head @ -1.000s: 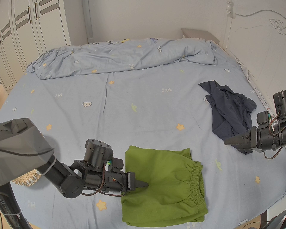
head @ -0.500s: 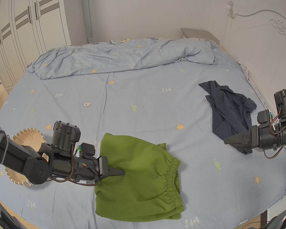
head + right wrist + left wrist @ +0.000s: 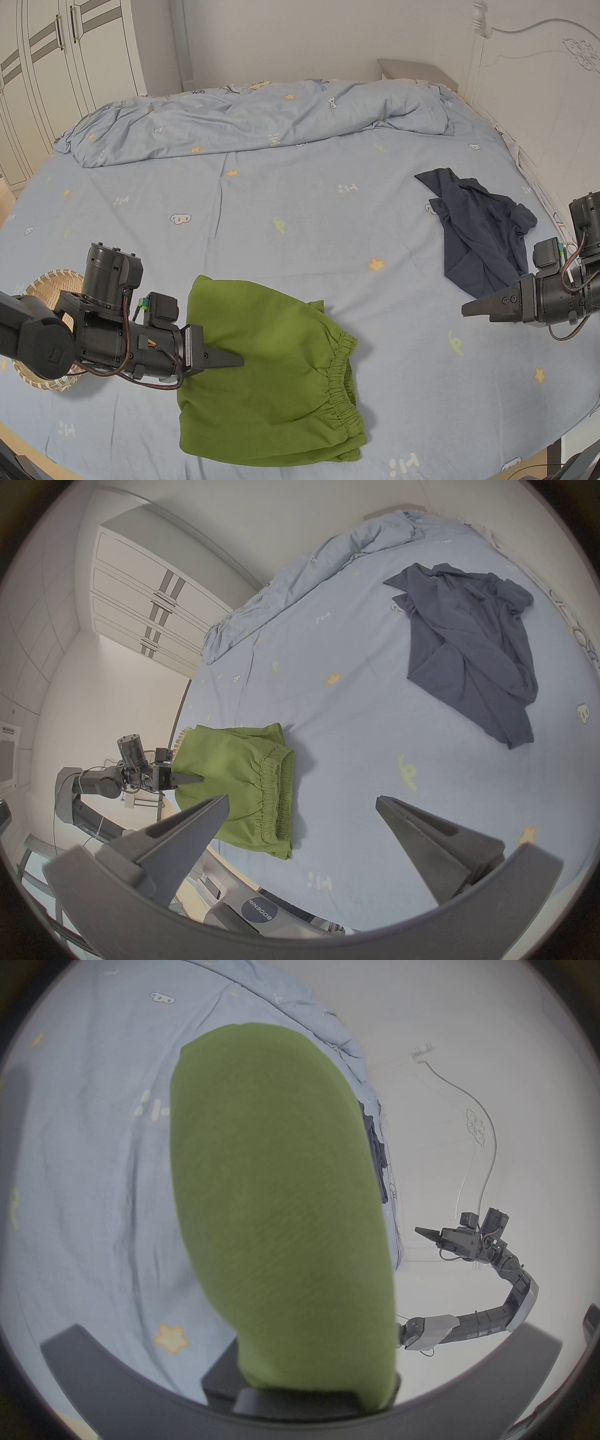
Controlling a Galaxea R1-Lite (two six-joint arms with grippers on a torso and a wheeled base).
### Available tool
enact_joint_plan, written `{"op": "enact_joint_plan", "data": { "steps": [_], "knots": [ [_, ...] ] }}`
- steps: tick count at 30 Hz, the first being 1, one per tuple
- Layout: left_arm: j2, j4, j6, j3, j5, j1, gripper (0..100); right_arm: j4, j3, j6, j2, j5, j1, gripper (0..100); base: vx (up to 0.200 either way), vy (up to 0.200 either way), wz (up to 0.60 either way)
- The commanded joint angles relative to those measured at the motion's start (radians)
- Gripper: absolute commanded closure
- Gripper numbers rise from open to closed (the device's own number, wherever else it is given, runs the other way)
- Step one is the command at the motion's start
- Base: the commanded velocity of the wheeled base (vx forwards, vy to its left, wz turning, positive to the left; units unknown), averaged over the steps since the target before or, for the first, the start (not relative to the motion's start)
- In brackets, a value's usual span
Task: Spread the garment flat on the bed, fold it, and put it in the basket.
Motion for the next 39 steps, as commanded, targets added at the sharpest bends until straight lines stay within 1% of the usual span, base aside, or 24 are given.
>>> {"op": "enact_joint_plan", "data": {
  "steps": [1, 9, 24, 28, 30, 31, 32, 33, 34, 35, 36, 37, 38, 39],
  "knots": [
    [-0.024, 0.006, 0.001, 0.000, 0.000, -0.013, 100, -0.001, 0.001, 0.000, -0.001, 0.001, 0.002, 0, 0.000, 0.200, 0.00],
    [-0.024, 0.006, 0.001, 0.005, 0.000, -0.043, 100, -0.001, 0.002, 0.001, -0.001, 0.001, 0.002, 0, 0.000, 0.200, 0.00],
    [-0.022, 0.008, 0.002, 0.011, 0.000, -0.059, 100, -0.001, 0.013, 0.001, -0.004, 0.001, 0.000, 0, 0.000, 0.200, 0.00],
    [-0.019, 0.008, 0.028, 0.023, 0.006, -0.075, 100, -0.001, 0.013, 0.001, -0.004, 0.001, 0.000, 0, 0.000, 0.200, 0.00],
    [-0.016, 0.006, 0.070, 0.037, 0.056, -0.103, 100, -0.001, 0.014, 0.003, -0.001, -0.001, -0.001, 0, 0.000, 0.000, 0.00],
    [-0.015, 0.006, 0.099, 0.045, 0.123, -0.132, 100, -0.001, 0.014, 0.003, 0.001, -0.001, -0.001, 0, 0.000, 0.000, 0.00],
    [-0.015, 0.006, 0.105, 0.048, 0.146, -0.140, 100, -0.001, 0.014, 0.003, 0.001, -0.001, -0.001, 0, 0.000, 0.000, 0.00],
    [-0.018, 0.005, 0.133, 0.052, 0.283, -0.192, 100, -0.001, 0.014, 0.003, 0.001, -0.001, -0.001, 0, 0.000, 0.000, 0.00],
    [-0.019, 0.005, 0.134, 0.052, 0.304, -0.201, 100, -0.001, 0.013, 0.003, 0.001, -0.001, -0.001, 0, 0.000, 0.000, 0.00],
    [-0.029, 0.003, 0.137, 0.045, 0.418, -0.258, 100, -0.001, 0.013, 0.003, -0.001, -0.001, -0.001, 0, 0.000, 0.000, 0.00],
    [-0.033, 0.003, 0.140, 0.042, 0.444, -0.273, 100, -0.001, 0.013, 0.003, -0.001, -0.001, -0.001, 0, 0.000, 0.000, 0.00],
    [-0.033, 0.003, 0.140, 0.042, 0.444, -0.273, 100, -0.001, 0.013, 0.003, -0.001, -0.001, -0.001, 0, 0.000, 0.000, 0.00],
    [-0.087, 0.006, 0.152, 0.040, 0.482, -0.312, 100, -0.001, 0.013, 0.003, -0.001, -0.001, -0.003, 0, 0.000, 0.000, 0.00],
    [-0.116, 0.009, 0.166, 0.039, 0.482, -0.322, 100, -0.001, 0.013, 0.003, 0.001, -0.001, -0.004, 0, 0.000, 0.000, 0.00]
  ]
}}
